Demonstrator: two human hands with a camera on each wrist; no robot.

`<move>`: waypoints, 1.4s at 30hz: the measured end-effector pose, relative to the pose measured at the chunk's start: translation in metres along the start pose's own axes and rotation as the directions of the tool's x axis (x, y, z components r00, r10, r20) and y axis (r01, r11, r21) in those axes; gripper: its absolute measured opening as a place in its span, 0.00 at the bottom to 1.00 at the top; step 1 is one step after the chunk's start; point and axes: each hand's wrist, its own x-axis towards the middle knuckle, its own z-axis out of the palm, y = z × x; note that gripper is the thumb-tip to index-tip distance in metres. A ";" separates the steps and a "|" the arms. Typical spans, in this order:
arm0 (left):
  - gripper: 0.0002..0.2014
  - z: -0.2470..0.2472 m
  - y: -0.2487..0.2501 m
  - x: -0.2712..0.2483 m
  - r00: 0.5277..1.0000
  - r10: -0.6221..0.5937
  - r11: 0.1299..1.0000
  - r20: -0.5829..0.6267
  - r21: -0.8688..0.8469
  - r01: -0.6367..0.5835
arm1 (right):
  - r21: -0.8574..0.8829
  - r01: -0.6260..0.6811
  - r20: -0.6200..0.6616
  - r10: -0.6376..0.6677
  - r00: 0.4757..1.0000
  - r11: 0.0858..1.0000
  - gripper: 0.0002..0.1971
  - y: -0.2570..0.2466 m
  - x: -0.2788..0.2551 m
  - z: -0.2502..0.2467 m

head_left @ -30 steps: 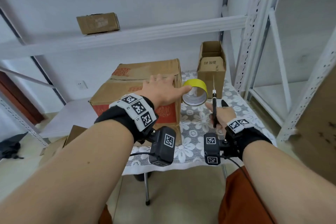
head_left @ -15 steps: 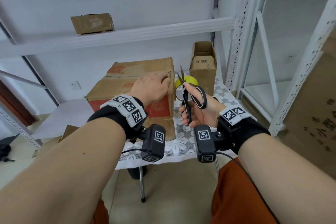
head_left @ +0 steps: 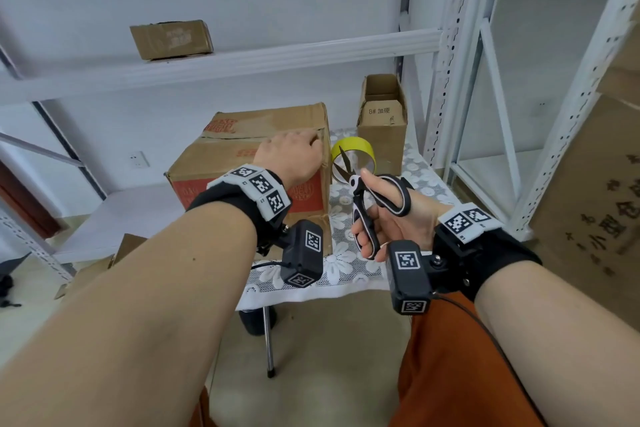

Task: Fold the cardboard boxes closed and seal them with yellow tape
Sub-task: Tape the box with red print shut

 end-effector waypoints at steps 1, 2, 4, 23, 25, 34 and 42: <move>0.21 0.000 0.001 0.000 1.000 0.002 1.000 0.002 0.001 -0.002 | 0.001 -0.004 0.000 0.004 1.000 1.000 0.43 -0.001 0.002 0.002; 0.22 0.000 0.001 -0.001 1.000 0.004 1.000 0.006 0.000 -0.004 | 0.007 -0.002 -0.006 0.002 1.000 1.000 0.43 -0.002 0.004 0.006; 0.22 0.001 -0.001 -0.001 1.000 0.006 1.000 0.014 -0.011 -0.006 | 0.014 0.014 -0.027 -0.014 1.000 1.000 0.42 -0.004 0.010 0.013; 0.25 0.001 -0.004 0.004 0.997 0.005 1.000 0.076 0.022 -0.006 | 0.101 0.083 -0.094 -0.073 0.993 0.991 0.40 -0.009 0.048 0.025; 0.25 0.001 -0.004 0.004 0.997 0.004 1.000 0.077 0.016 -0.005 | 0.109 0.083 -0.114 -0.070 0.991 0.991 0.39 -0.012 0.052 0.024; 0.21 -0.003 -0.001 0.015 0.998 -0.031 0.997 0.054 -0.064 0.034 | 0.077 0.093 -0.169 -0.079 0.983 0.993 0.39 -0.013 0.069 0.016; 0.25 0.002 0.035 0.025 0.958 0.176 0.977 0.228 0.083 -0.199 | 0.163 0.186 -0.230 -0.146 0.962 0.969 0.30 -0.004 0.082 0.017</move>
